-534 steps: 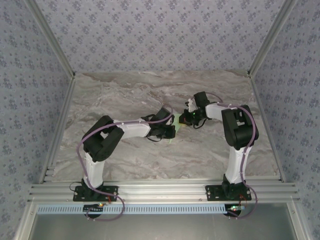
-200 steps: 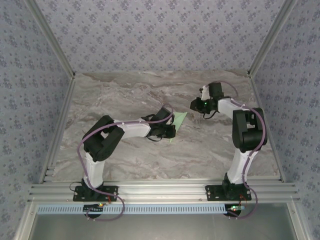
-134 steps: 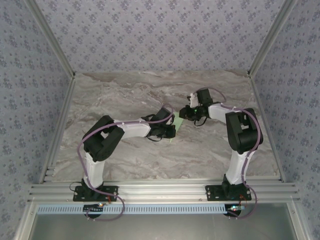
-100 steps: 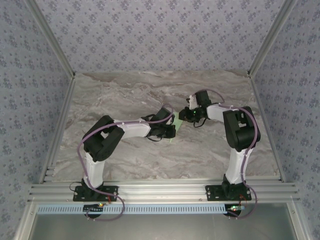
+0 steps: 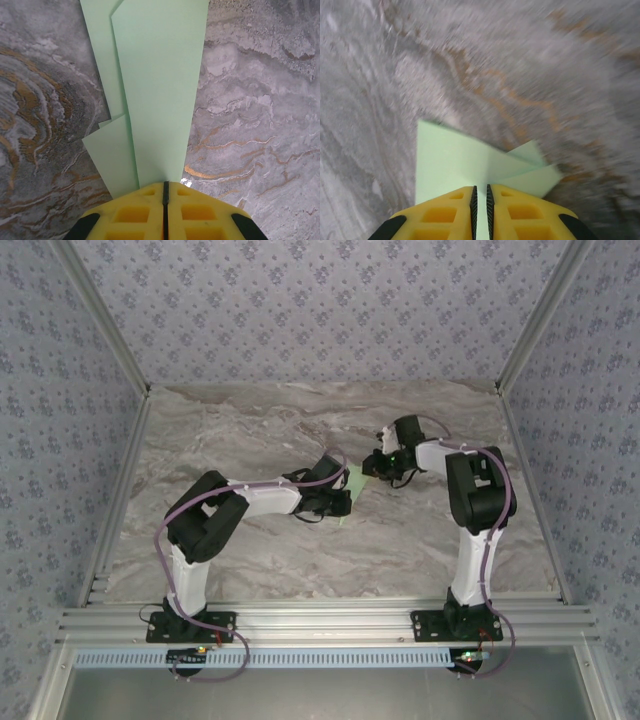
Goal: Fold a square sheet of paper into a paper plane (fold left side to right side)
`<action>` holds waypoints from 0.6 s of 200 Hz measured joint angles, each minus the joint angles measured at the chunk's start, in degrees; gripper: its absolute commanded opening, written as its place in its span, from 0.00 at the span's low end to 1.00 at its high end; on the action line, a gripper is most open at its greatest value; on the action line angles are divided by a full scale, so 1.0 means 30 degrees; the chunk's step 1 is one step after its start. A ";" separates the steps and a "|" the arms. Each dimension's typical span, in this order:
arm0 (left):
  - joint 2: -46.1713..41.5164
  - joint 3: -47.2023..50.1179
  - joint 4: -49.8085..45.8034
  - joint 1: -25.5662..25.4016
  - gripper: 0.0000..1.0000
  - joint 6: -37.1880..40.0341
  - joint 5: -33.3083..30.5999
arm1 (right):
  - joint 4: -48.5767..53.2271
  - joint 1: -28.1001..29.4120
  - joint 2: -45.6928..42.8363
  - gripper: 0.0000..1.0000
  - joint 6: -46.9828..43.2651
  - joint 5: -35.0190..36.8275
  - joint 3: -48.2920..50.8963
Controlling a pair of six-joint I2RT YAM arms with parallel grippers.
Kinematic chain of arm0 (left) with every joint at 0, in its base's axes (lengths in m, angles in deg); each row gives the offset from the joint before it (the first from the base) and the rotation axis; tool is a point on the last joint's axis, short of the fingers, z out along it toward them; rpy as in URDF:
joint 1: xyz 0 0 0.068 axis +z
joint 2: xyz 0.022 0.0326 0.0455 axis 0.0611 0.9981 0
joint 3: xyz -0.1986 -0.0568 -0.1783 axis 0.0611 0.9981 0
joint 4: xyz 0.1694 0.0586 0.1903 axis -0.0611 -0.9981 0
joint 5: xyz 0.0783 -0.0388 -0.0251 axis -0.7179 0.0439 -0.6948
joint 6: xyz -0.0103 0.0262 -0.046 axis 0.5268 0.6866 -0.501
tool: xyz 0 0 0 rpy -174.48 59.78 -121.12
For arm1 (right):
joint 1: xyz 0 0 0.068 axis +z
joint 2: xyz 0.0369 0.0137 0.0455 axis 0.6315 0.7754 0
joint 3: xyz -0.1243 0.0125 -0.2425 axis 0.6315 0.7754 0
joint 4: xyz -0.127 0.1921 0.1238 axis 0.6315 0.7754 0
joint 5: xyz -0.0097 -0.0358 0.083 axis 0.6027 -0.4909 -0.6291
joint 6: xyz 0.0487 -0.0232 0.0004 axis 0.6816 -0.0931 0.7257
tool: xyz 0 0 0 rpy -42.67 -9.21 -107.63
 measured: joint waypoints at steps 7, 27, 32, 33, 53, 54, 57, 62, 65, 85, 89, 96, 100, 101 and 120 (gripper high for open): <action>0.0000 0.0007 0.0015 0.0000 0.08 0.0000 0.0000 | 0.0000 -0.0248 0.0051 0.18 -0.0015 0.0182 -0.0168; -0.0153 0.0255 0.0182 0.0000 0.11 0.0015 0.0095 | -0.0022 -0.1100 0.0153 0.19 -0.0007 0.0860 -0.0656; -0.0240 0.0372 0.0168 0.0000 0.13 0.0007 0.0153 | -0.0022 -0.1275 0.0153 0.19 0.0000 0.0991 -0.0736; -0.0270 0.0401 0.0168 0.0000 0.14 0.0022 0.0168 | -0.0022 -0.1319 0.0146 0.19 0.0007 0.1035 -0.0758; -0.0969 0.0962 -0.0029 -0.0007 0.25 0.0197 0.0678 | 0.0029 -0.1763 -0.0102 0.27 0.0007 0.1705 -0.0867; -0.1013 0.0984 -0.0044 -0.0007 0.25 0.0240 0.0707 | 0.0044 -0.1763 -0.0138 0.28 0.0007 0.1741 -0.0860; -0.1188 0.1144 -0.0095 -0.0007 0.27 0.0211 0.0801 | 0.0066 -0.1785 -0.0255 0.29 -0.0007 0.1865 -0.0823; -0.1515 0.1370 -0.0226 -0.0015 0.30 0.0342 0.0954 | 0.0095 -0.1785 -0.0517 0.31 0.0022 0.2047 -0.0736; -0.1676 0.1501 -0.0277 -0.0015 0.32 0.0219 0.1013 | 0.0080 -0.1778 -0.0714 0.32 -0.0022 0.2157 -0.0641; -0.3366 0.2113 -0.0729 -0.0015 0.42 0.0335 0.1486 | -0.0036 -0.1552 -0.2907 0.39 0.0102 0.2856 0.0568; -0.3854 0.2171 -0.0780 -0.0015 0.43 0.0444 0.1530 | -0.0007 -0.1464 -0.3585 0.41 0.0240 0.3024 0.0954; -0.4663 0.2273 -0.0787 -0.0007 0.45 0.0430 0.1581 | 0.0058 -0.1297 -0.4656 0.44 0.0386 0.3330 0.1581; -0.5100 0.2324 -0.0780 0.0007 0.46 0.0357 0.1588 | 0.0080 -0.1180 -0.5246 0.45 0.0444 0.3432 0.1931; -0.5304 0.2361 -0.0780 0.0022 0.47 0.0386 0.1581 | 0.0087 -0.1151 -0.5355 0.45 0.0510 0.3483 0.1989; -0.7839 0.3118 -0.0503 0.0270 0.50 0.0277 0.1370 | 0.0226 -0.0138 -0.7686 0.54 0.1056 0.4546 0.3351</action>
